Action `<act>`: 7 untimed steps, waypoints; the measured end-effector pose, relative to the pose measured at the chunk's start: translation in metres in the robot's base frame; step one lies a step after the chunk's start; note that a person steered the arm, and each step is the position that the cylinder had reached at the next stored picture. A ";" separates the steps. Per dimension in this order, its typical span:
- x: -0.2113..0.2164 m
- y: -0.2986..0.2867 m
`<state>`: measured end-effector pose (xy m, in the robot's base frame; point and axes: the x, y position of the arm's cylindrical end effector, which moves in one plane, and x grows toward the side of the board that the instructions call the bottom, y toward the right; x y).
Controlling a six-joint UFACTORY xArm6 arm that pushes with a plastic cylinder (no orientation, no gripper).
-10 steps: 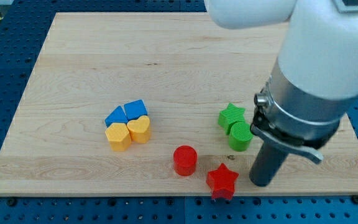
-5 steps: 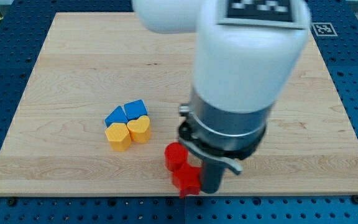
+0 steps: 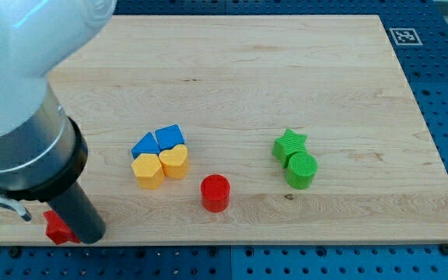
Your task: Push the red star to the left bottom corner
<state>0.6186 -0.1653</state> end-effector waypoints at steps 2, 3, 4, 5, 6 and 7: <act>-0.044 0.021; -0.097 0.007; -0.079 -0.067; -0.026 -0.137; -0.007 -0.138; -0.001 -0.119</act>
